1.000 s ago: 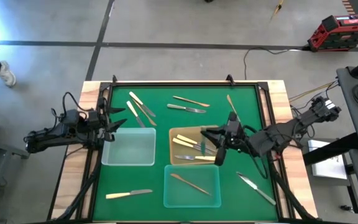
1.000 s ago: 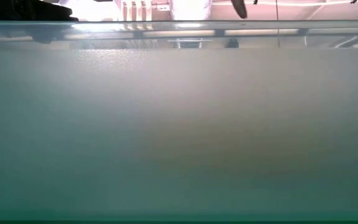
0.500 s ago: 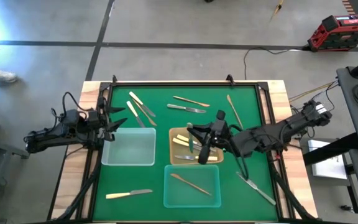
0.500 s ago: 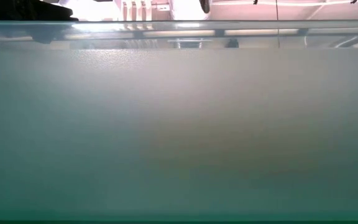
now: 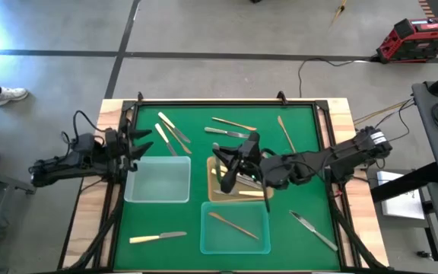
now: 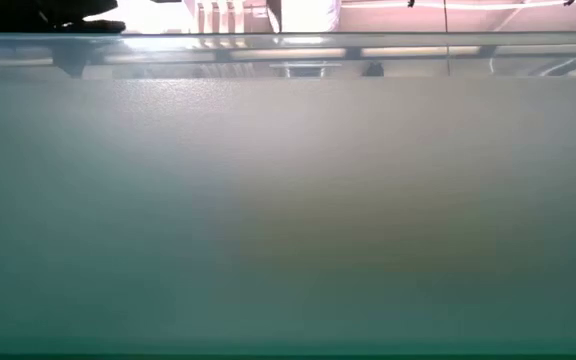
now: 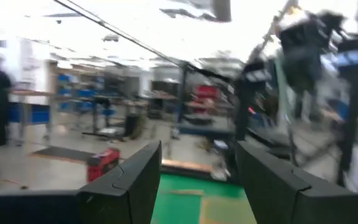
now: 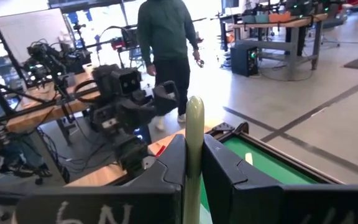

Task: Sort silverware by color (type)
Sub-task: Put the green table knife into the white bin

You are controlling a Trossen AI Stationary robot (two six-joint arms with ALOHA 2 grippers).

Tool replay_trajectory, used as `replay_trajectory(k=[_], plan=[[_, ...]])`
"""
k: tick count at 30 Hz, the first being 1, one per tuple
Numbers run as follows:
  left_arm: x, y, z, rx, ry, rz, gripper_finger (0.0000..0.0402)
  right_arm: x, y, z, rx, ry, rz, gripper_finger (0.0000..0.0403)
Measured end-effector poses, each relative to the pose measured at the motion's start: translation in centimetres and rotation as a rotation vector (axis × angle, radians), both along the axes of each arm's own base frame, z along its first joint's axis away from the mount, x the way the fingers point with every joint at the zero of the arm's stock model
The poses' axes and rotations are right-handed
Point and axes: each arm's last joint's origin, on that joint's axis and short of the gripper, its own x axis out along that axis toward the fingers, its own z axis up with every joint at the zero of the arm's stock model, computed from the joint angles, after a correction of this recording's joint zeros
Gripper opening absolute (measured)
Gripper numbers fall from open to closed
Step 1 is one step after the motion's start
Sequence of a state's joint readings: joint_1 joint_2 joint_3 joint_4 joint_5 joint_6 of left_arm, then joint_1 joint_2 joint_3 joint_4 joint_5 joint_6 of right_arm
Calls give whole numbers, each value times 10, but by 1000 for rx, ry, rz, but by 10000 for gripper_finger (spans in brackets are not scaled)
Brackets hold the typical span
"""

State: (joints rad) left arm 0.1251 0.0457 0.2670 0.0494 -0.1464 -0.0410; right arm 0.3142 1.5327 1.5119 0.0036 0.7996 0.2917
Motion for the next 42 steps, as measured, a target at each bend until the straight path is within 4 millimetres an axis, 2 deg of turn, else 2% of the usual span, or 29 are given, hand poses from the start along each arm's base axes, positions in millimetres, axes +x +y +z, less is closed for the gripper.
replay_trajectory(k=[5,11,15,19,26,30,34,42], plan=[[1,3,8,-101,-110,66,192,5,-10,-2,34,-8,29,20],[7,6,8,-239,-143,113,192,7,-19,-3,39,9,35,20],[15,6,6,-363,-150,43,192,9,-21,-5,38,21,47,20],[24,6,7,-391,-144,-24,192,12,-27,-7,47,25,80,20],[46,0,14,-500,-169,-366,192,21,-41,-14,83,25,83,20],[58,-1,23,-491,-108,-416,192,30,-51,-19,115,9,106,20],[73,-2,36,-492,-3,-460,192,34,-57,-14,90,-22,116,20],[105,-3,65,-406,232,-434,192,41,-55,-3,46,-34,143,20]])
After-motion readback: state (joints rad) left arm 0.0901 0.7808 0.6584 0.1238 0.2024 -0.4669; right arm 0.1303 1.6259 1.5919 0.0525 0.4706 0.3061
